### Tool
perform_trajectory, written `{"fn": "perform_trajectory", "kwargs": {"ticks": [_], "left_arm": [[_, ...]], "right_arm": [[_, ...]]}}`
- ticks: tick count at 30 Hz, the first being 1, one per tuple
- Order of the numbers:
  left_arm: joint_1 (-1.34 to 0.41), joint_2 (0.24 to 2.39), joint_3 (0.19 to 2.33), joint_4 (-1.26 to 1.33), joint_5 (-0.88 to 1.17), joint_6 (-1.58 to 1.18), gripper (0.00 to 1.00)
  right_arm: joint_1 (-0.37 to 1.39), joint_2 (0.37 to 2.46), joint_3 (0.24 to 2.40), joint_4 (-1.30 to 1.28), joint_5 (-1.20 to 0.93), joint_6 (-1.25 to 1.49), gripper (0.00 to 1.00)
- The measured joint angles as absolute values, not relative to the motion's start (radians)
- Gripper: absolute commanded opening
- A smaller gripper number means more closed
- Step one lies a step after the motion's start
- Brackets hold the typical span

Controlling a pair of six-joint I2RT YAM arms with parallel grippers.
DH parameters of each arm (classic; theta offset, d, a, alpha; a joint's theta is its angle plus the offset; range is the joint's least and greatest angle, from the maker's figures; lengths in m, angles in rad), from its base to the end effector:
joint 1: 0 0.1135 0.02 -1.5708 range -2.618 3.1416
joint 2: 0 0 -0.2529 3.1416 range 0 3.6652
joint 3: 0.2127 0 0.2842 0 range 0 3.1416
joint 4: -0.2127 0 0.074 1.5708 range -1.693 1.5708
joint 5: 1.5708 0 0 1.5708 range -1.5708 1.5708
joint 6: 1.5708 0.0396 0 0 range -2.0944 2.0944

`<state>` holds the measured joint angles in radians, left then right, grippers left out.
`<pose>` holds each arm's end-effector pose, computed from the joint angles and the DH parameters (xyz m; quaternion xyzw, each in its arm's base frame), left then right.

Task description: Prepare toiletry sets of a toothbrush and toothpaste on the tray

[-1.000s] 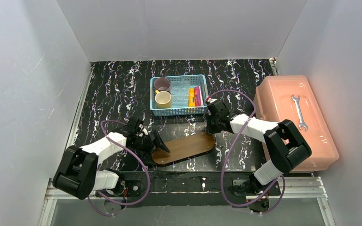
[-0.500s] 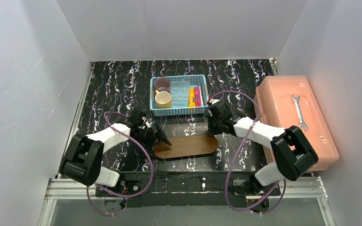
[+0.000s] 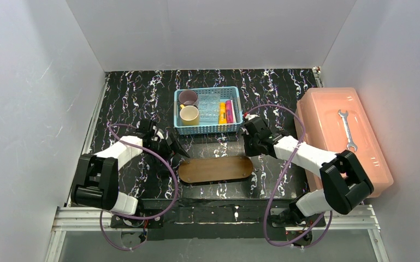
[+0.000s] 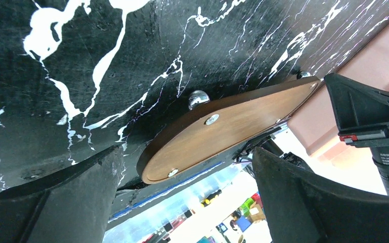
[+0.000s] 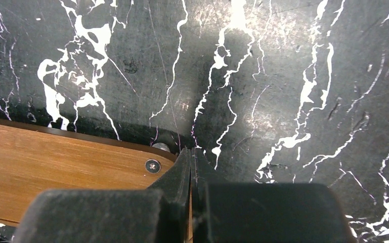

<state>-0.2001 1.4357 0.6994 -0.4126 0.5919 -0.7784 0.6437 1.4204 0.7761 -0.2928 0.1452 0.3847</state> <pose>0.2659 -0.0765 0.1245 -0.2082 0.9139 -0.3459 0.0428 0.2492 0.1798 0.1534 -0.1000 0.9427 0.0928 0.3045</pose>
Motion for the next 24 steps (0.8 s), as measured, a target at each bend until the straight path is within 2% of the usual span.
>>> {"fn": "perform_trajectory", "kwargs": {"ticks": [6,13,24], "left_arm": [[-0.181,1.405,0.752,-0.495,0.583,-0.715,0.98],[-0.179,1.271,0.879,-0.625,0.522,-0.627,0.98],[-0.179,1.136,0.982,-0.748,0.431,-0.478,0.98]], "right_arm": [[0.644,1.397,0.858,-0.365,0.173,0.362,0.12],[0.644,1.395,1.018,-0.424,0.185,0.327,0.30],[0.667,1.498,1.297,-0.479,0.176,0.282,0.43]]}}
